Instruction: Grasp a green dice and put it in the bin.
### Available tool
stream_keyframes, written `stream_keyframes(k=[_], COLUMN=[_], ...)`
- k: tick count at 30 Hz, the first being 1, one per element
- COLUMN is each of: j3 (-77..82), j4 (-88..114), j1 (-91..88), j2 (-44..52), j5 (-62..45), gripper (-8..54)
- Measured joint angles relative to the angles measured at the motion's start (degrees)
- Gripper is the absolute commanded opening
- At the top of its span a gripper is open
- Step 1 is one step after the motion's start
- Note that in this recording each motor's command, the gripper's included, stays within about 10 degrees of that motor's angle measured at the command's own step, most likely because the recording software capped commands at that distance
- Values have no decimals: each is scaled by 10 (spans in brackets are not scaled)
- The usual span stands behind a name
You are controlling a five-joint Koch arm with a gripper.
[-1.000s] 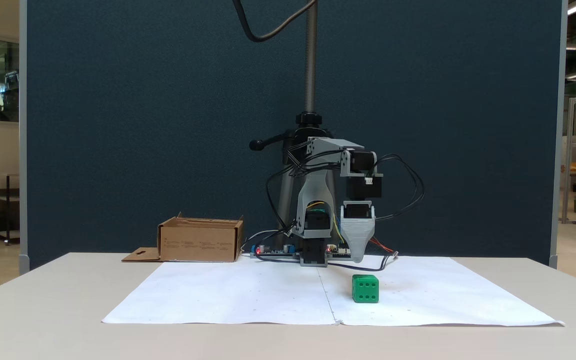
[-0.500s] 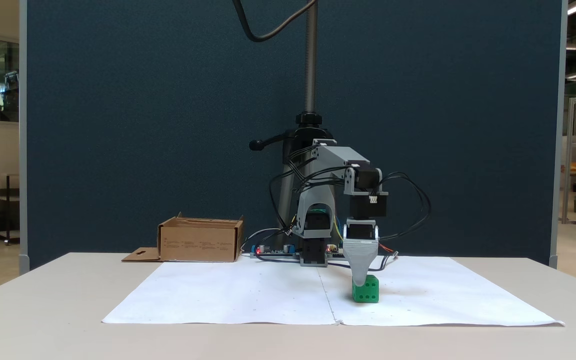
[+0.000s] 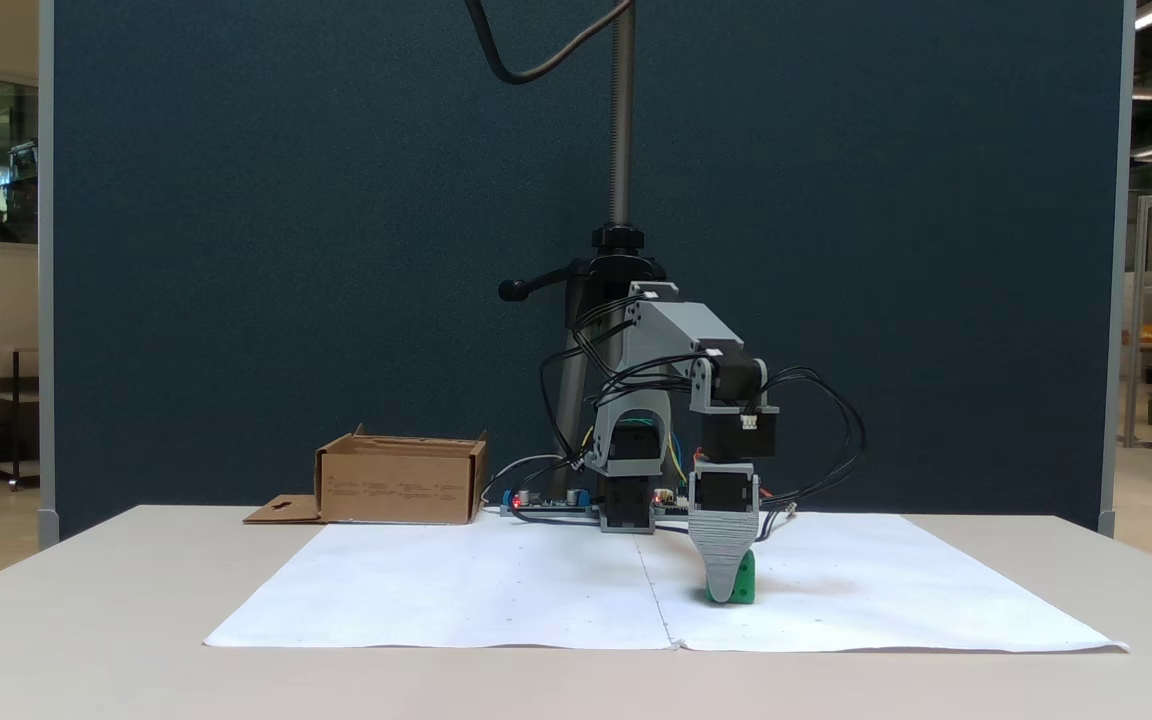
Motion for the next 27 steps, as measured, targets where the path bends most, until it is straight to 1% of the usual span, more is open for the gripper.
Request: stream_keyframes(k=[7, 11, 15, 18, 20, 22, 24, 27], j3=[0, 1, 1, 2, 1, 1, 1, 1], j4=[-27, -59, -64, -65, -64, -62, -57, -51], j1=[50, 145, 250, 381, 432, 541, 591, 715], j2=[-1, 4, 51, 120, 145, 194, 202, 207], j5=[0, -1, -6, -58, -77, -132, -152, -188], gripper=[119, 118, 119, 119, 119, 119, 118, 119])
